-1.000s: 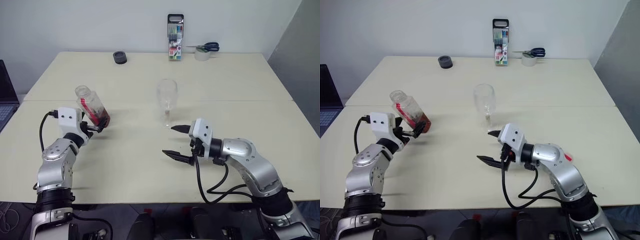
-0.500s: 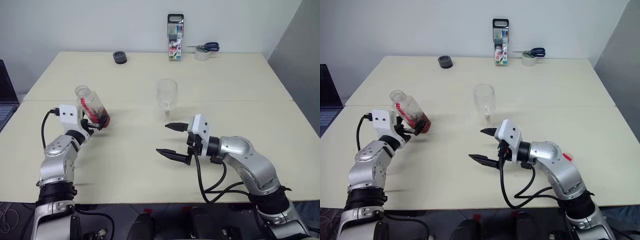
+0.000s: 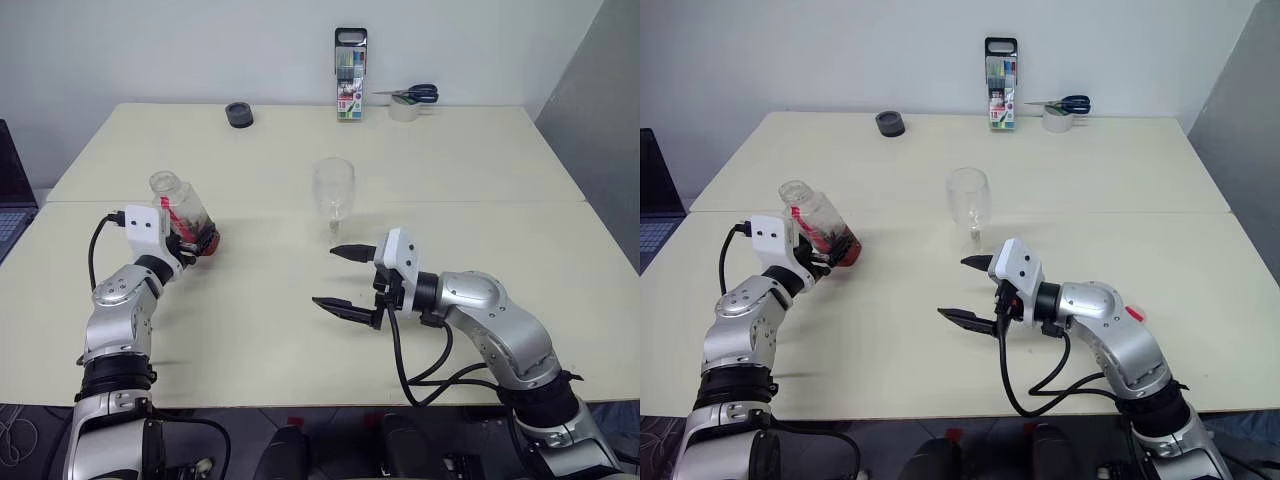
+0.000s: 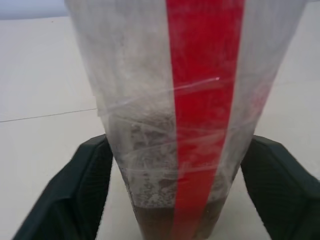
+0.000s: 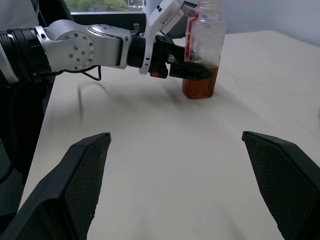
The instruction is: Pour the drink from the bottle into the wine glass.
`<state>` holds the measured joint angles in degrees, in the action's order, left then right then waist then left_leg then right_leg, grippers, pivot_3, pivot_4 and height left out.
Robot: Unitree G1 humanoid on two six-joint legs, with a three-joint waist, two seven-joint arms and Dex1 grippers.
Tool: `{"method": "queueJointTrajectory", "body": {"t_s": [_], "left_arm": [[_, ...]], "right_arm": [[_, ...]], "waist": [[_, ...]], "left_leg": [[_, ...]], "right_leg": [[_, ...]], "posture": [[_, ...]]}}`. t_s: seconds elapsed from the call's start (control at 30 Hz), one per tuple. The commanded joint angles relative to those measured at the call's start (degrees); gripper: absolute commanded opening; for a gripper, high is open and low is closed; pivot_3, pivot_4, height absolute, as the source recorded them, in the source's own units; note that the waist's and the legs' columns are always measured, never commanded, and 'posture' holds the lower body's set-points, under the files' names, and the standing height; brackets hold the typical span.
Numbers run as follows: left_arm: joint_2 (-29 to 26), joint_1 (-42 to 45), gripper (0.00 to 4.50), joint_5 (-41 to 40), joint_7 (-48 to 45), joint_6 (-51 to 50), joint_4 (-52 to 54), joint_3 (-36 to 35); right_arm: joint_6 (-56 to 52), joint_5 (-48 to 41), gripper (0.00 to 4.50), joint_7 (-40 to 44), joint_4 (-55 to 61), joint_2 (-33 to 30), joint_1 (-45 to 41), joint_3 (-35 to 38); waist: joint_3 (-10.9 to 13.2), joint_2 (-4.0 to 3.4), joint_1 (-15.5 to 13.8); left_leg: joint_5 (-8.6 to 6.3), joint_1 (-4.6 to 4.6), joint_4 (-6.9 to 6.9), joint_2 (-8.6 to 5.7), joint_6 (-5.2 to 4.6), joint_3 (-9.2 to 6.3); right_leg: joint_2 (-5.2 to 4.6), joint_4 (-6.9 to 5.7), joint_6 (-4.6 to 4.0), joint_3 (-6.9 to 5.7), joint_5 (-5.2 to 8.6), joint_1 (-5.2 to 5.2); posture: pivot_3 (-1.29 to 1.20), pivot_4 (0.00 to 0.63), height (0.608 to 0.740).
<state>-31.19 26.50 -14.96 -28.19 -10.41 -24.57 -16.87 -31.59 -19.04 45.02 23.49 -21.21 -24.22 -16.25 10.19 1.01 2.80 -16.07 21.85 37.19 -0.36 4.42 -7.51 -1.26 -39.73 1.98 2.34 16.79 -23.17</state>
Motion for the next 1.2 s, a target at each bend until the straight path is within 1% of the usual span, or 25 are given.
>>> {"method": "queueJointTrajectory", "body": {"t_s": [0.03, 0.1, 0.17, 0.27, 0.43, 0.67, 0.77, 0.9, 1.0, 1.2], "left_arm": [[-1.29, 1.14, 2.42, 0.3, -0.34, 1.9, 0.29, -0.43], [-1.12, 1.06, 1.84, 0.21, -0.31, 2.1, 0.21, -0.41], [-0.85, 0.76, 1.67, 0.04, -0.19, 2.07, 0.55, -0.41], [-0.31, 0.37, 1.67, -0.29, -0.03, 1.39, 2.42, -0.13], [-0.22, 1.82, 1.67, 0.68, -0.15, 0.09, 8.69, 2.85], [-2.25, 8.05, 1.67, 6.47, -1.97, 1.41, 13.07, 10.05], [-2.78, 12.12, 1.67, 9.34, -2.71, 2.55, 12.11, 12.92], [-3.82, 16.27, 1.67, 13.71, -3.92, 6.46, 10.33, 16.34], [-5.04, 19.98, 1.67, 18.27, -4.34, 11.77, 7.76, 19.46], [-6.38, 25.21, 1.67, 25.38, -3.02, 22.12, 0.2, 23.52]], "right_arm": [[1.37, 0.05, 4.5, 0.1, 1.08, 0.05, -1.2, -0.19], [1.44, 0.06, 4.5, 0.02, 1.03, 0.03, -1.22, -0.16], [1.54, 0.09, 4.5, -0.1, 1.02, 0.03, -1.2, -0.11], [1.71, 0.16, 4.5, -0.49, 1.09, 0.04, -1.18, 0.27], [1.04, -0.67, 4.5, -2.34, 2.29, -0.32, -0.82, 3.05], [-1.01, -1.62, 4.5, -6.32, 3.64, -1.57, 0.23, 8.64], [0.98, -0.59, 4.5, -7.61, 3.64, -2.24, 0.65, 10.77], [2.41, -0.61, 4.5, -7.8, 3.47, -2.9, 0.68, 11.89], [1.66, -2.12, 4.5, -8.25, 3.75, -2.63, 0.69, 12.95], [1.32, -2.56, 4.5, -10.34, 4.06, -1.5, 0.79, 13.49]], "waist": [[0.0, 0.0, 0.02], [0.0, 0.0, 0.02], [0.0, 0.0, 0.02], [0.0, 0.0, 0.04], [0.02, 0.05, 0.01], [0.03, 0.06, -0.09], [0.04, 0.06, -0.08], [0.04, 0.06, 0.1], [0.05, 0.07, 0.21], [0.04, 0.07, 0.25]], "left_leg": [[0.0, 0.0, 0.0, 0.0, 0.0, 0.01], [0.0, 0.0, 0.0, 0.0, 0.0, 0.0], [0.0, 0.0, 0.0, 0.0, 0.0, -0.01], [0.0, 0.0, 0.0, 0.0, 0.0, -0.01], [0.01, 0.05, 0.03, -0.01, 0.01, -0.04], [0.02, 0.07, 0.04, -0.03, 0.03, -0.02], [0.02, 0.07, 0.04, -0.04, 0.03, 0.02], [0.01, 0.06, 0.01, -0.03, 0.01, 0.06], [0.01, 0.05, 0.01, -0.02, 0.01, 0.08], [0.01, 0.05, 0.01, -0.03, 0.0, 0.1]], "right_leg": [[0.0, 0.0, 0.0, 0.01, 0.0, 0.0], [0.0, 0.0, 0.0, 0.0, 0.0, 0.0], [0.0, 0.0, 0.0, 0.0, 0.0, 0.0], [0.0, 0.0, 0.0, 0.0, 0.0, 0.0], [0.0, 0.01, 0.0, -0.01, 0.0, 0.0], [0.0, -0.01, 0.0, -0.01, 0.0, 0.0], [0.0, -0.01, 0.0, 0.01, 0.0, -0.01], [0.02, -0.01, 0.0, 0.03, 0.0, -0.02], [0.03, -0.03, 0.0, 0.04, 0.0, -0.03], [0.03, -0.02, 0.0, 0.05, 0.0, -0.04]], "posture": [[0.0, 0.15, 0.74], [0.0, 0.15, 0.74], [0.0, 0.15, 0.74], [0.0, 0.15, 0.74], [0.0, 0.15, 0.74], [0.0, 0.15, 0.74], [0.0, 0.15, 0.74], [0.0, 0.15, 0.74], [0.0, 0.15, 0.74], [0.0, 0.15, 0.74]]}}
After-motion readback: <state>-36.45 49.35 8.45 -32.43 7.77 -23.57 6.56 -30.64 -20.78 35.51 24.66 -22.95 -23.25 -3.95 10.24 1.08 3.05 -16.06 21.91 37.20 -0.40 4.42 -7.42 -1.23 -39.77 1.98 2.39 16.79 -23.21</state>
